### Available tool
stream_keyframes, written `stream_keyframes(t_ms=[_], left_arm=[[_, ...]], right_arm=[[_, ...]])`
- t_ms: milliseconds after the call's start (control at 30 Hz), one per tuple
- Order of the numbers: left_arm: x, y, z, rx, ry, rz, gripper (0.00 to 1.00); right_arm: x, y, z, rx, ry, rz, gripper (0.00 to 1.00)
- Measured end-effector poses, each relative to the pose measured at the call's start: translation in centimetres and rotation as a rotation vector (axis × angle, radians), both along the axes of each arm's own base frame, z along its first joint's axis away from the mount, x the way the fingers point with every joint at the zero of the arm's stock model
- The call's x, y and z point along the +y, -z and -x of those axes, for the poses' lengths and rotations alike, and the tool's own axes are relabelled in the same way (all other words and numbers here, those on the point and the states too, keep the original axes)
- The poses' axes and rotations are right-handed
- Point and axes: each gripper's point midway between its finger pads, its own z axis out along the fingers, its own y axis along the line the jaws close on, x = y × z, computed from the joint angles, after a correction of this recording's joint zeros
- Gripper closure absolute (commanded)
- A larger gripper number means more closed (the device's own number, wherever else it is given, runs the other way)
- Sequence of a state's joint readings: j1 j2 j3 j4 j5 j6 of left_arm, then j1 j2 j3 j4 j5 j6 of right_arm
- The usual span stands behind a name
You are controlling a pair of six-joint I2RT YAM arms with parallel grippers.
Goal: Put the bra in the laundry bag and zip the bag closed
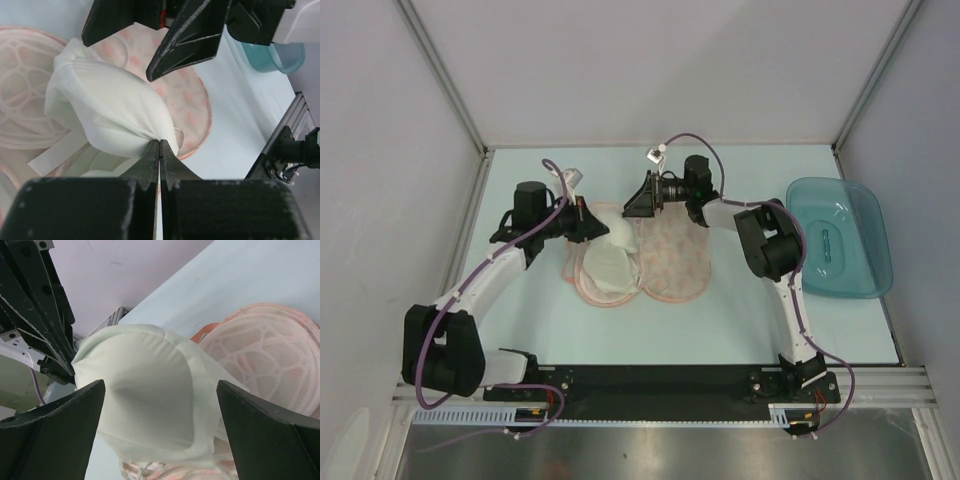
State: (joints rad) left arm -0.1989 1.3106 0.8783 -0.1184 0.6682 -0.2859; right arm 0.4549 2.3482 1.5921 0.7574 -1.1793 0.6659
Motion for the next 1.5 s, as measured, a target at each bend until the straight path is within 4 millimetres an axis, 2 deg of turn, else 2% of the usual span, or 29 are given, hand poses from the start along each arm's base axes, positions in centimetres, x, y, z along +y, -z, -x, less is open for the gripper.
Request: stream_keyframes(t_ms=[300, 400, 533, 667, 933, 1067, 1167, 1267, 1467, 1500], left_arm=[[-0.9, -1.6, 2.6, -0.045, 0.138, 0.030, 1.00], [-1.0, -2.6, 3.5, -0.078, 0.175, 0.036, 1.00], [-1.3, -3.6, 4.4, -0.111, 0.219, 0.052, 1.00], [-1.4, -4.2, 4.8, -0.140, 0.234, 0.054, 1.00], [-1.4, -5.0, 5.4, -0.165, 0.244, 0.061, 1.00], [-1.4, -5.0, 5.4, -0.163, 0.245, 0.061, 1.00], [-1.4, -5.0, 5.4, -0.163, 0.244, 0.061, 1.00], [-1.4, -5.0, 5.4, -0.163, 0.245, 0.061, 1.00], [-1.2, -4.8, 5.1, -0.160, 0.226, 0.048, 1.00], [-1.1, -4.6, 5.0, -0.156, 0.219, 0.044, 1.00]], right_arm=[[-2.2, 0.7, -0.1, 0.000, -0.029, 0.015, 0.00], [-2.7, -0.2, 0.0, -0.008, -0.039, 0.016, 0.00], [-3.0, -2.7, 0.6, -0.055, -0.055, 0.001, 0.00], [-2.4, -4.8, 1.9, -0.092, -0.095, -0.023, 0.00], [-1.7, -4.7, 6.0, -0.004, -0.162, -0.067, 0.00], [-1.6, -5.8, 7.1, 0.046, -0.184, -0.089, 0.00], [-1.6, -5.7, 7.8, 0.075, -0.190, -0.093, 0.00], [-1.8, -4.8, 8.4, 0.120, -0.194, -0.080, 0.07], [-2.0, -4.0, 8.9, 0.161, -0.192, -0.069, 0.32], [-2.1, -3.8, 9.0, 0.167, -0.190, -0.069, 0.47]])
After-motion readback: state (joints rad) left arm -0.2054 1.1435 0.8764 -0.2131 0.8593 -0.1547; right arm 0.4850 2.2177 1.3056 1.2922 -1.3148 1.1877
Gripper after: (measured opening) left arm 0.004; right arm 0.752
